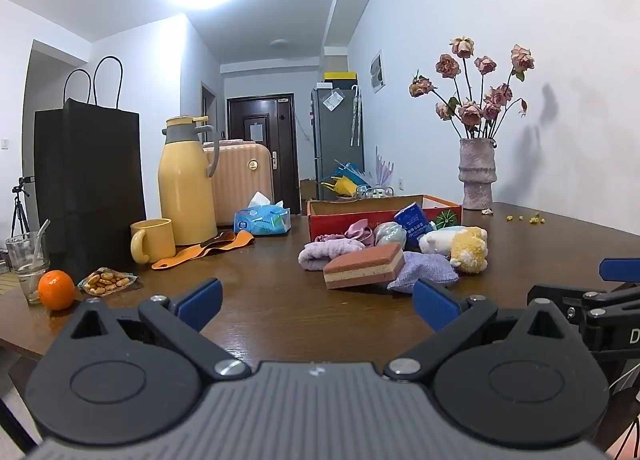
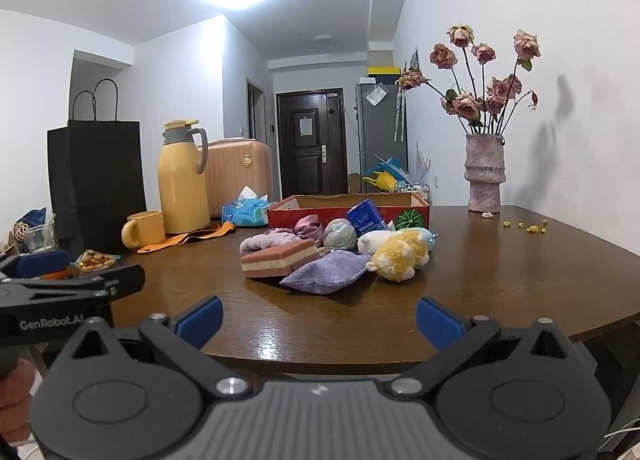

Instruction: Organize soft objects

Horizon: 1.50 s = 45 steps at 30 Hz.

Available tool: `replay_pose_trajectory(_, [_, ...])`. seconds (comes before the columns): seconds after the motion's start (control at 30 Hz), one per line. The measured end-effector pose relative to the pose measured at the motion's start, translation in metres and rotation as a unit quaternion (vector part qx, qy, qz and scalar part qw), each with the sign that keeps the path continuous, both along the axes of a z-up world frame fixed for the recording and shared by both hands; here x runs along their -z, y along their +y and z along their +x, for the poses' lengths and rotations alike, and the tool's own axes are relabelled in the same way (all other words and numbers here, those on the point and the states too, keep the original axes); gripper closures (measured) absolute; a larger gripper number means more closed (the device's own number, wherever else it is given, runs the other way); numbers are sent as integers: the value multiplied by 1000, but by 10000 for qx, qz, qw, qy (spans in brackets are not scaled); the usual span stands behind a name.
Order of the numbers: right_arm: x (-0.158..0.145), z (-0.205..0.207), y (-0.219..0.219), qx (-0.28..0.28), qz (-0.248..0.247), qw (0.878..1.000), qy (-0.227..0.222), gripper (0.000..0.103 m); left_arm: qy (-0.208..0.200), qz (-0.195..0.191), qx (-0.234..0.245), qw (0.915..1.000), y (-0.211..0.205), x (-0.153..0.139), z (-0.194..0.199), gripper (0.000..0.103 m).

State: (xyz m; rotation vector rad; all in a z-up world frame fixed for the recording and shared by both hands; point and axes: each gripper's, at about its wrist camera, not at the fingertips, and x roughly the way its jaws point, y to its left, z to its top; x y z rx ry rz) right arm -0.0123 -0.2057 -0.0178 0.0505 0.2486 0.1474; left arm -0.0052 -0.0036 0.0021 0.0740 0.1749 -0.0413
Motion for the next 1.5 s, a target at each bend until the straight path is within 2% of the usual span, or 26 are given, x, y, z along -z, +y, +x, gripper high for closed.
replay_pose_trajectory(1.5, [2, 2, 0, 6, 39, 10000, -27, 0, -21, 2, -10, 10000, 0, 0, 0, 0])
